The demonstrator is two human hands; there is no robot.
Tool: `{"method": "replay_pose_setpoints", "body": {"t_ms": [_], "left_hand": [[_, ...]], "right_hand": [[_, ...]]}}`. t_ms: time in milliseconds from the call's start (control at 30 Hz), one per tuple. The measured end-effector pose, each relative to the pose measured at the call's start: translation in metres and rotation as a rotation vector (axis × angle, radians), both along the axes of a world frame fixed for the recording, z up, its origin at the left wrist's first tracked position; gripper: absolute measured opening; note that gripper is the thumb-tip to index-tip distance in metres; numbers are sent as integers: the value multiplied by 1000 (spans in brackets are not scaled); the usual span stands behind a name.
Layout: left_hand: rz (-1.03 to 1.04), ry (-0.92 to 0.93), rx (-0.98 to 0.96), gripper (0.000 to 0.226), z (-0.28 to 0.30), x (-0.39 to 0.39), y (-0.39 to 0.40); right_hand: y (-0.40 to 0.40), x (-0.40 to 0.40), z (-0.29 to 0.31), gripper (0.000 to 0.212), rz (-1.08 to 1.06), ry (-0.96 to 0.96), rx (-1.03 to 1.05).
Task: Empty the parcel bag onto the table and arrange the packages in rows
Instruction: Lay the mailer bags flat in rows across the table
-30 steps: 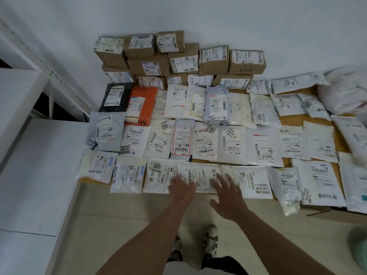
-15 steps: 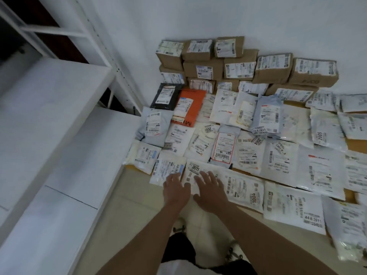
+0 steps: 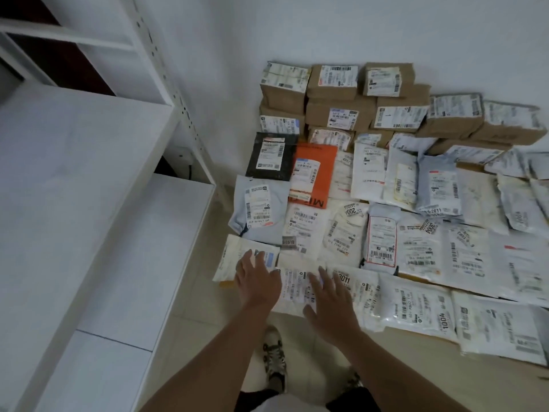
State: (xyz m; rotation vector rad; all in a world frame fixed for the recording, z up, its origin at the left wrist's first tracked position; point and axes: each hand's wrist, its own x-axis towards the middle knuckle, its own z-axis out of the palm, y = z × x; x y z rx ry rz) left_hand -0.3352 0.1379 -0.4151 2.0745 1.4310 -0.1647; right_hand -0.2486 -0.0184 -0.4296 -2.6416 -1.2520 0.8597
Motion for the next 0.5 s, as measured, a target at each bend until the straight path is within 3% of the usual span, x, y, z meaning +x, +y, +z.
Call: {"method": "replay_pose_setpoints", "body": {"t_ms": [133, 233, 500], "left_hand": [[-173, 135, -24, 64, -10, -16, 27], [-239, 196, -41, 64, -15, -30, 35], [-216, 182, 35, 63, -12, -34, 32]], "right_hand": [[38, -17, -5, 78, 94, 39, -92], [45, -31, -13, 92, 110, -2, -152], [45, -43, -22, 97, 6, -19, -26]]}}
